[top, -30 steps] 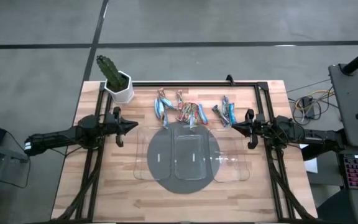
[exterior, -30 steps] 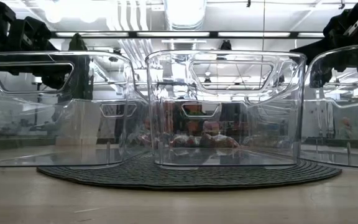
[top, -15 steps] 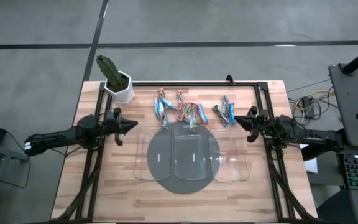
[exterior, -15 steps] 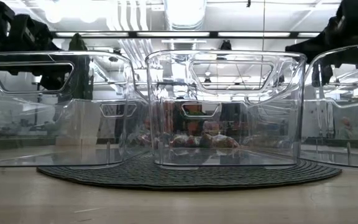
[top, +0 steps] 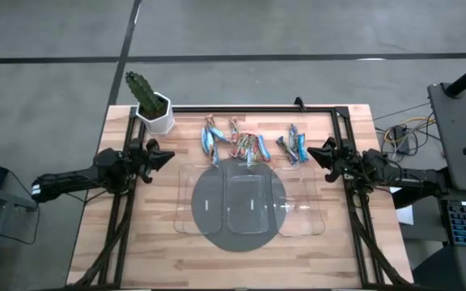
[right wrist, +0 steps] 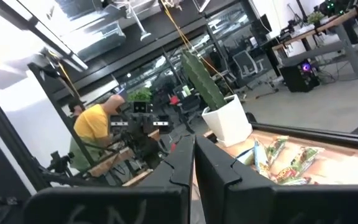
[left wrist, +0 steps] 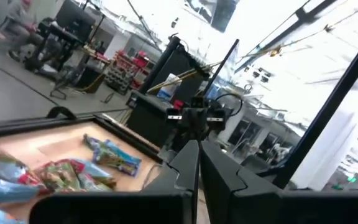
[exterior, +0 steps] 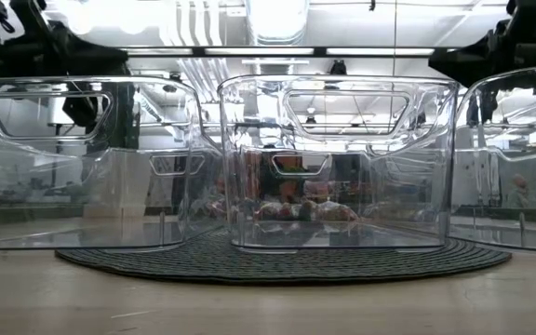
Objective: Pick and place Granola Bars by type
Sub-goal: Put the red granola bar into the left transparent bin
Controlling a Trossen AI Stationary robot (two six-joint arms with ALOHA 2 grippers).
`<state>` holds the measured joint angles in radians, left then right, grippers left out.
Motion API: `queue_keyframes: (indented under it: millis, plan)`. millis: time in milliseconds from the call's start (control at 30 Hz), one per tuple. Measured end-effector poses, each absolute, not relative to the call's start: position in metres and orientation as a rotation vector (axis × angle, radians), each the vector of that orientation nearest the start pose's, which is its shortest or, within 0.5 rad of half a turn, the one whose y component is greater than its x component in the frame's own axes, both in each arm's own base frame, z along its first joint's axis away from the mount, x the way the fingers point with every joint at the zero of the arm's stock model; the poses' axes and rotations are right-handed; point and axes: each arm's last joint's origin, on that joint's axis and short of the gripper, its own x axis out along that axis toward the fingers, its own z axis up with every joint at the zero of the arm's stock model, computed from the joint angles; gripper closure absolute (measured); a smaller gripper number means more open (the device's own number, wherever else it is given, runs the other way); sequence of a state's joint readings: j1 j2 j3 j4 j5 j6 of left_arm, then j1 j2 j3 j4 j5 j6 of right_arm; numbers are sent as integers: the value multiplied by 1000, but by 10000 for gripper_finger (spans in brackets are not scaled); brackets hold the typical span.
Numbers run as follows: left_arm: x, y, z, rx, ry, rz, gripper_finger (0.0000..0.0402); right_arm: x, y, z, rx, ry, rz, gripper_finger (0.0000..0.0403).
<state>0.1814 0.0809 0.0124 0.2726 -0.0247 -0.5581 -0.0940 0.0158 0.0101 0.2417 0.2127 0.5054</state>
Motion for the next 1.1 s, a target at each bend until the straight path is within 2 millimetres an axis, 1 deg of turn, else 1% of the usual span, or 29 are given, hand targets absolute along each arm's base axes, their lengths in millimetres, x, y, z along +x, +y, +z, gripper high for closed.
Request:
queue_keyframes:
  millis: [100,267,367,467,600,700,800,867,967,1100]
  plan:
    - [97,19,196,-562,-317,130,402,93,-15,192,509,-344,-230,394]
    - [90,19,216,-533,-470,143,402,90,-15,200,506,-429,-208,394]
    - [84,18,233,-499,-555,138,402,87,-14,208,473,-513,-192,394]
    - [79,17,250,-479,-600,131,402,81,-14,219,408,-630,-181,394]
    - [67,15,278,-416,-678,108,402,71,-13,233,341,-790,-171,394]
    - [57,13,301,-348,-729,107,402,65,-12,245,309,-834,-175,394]
    - [50,11,325,-294,-739,121,402,60,-12,263,286,-852,-182,394]
    - [48,11,340,-276,-708,135,402,58,-12,277,269,-850,-189,394]
    - [47,11,363,-251,-634,155,402,55,-11,304,242,-823,-204,394]
    - [48,10,401,-222,-558,154,402,54,-11,347,210,-768,-224,394]
